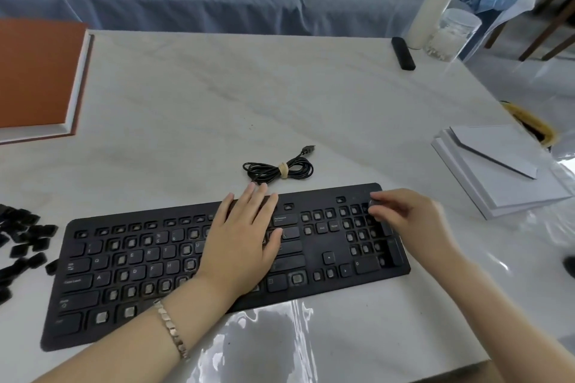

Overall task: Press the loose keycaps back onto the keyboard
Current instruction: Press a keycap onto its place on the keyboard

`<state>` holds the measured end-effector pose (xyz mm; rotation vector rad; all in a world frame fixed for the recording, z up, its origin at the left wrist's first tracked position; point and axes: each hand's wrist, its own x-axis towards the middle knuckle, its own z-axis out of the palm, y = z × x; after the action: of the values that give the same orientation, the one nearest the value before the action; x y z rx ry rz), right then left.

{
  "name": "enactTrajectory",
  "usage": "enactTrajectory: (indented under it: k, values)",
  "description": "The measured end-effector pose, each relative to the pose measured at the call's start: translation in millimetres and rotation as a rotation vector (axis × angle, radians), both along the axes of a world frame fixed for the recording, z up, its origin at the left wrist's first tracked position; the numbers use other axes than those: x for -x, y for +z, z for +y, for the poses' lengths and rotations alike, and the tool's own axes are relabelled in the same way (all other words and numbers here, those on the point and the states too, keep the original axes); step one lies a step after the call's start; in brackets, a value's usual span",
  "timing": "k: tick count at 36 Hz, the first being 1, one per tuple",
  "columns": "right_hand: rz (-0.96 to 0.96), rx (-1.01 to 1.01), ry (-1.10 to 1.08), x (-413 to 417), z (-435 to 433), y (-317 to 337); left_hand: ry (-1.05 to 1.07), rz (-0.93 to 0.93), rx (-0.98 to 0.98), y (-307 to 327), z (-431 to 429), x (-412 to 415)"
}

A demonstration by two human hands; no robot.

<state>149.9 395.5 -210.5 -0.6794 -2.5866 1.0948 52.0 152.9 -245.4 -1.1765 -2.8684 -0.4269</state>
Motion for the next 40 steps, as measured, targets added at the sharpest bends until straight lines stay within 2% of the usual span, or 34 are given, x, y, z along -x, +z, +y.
enactTrajectory:
  k: [8,29,32,36,40]
  values:
    - [-0.016,0.003,0.122,9,1,-14,0.007,0.024,-0.040,0,0,1]
    - [0.069,-0.011,0.084,9,-2,-29,0.014,0.039,-0.089,-5,3,1]
    - [0.106,-0.093,0.073,7,-5,-34,0.015,0.038,-0.091,-5,3,1]
    - [0.204,-0.441,0.043,-2,-13,-43,0.016,0.039,-0.088,-5,3,1]
    - [0.192,-0.657,0.035,-7,-27,-49,0.014,0.036,-0.075,-4,3,1]
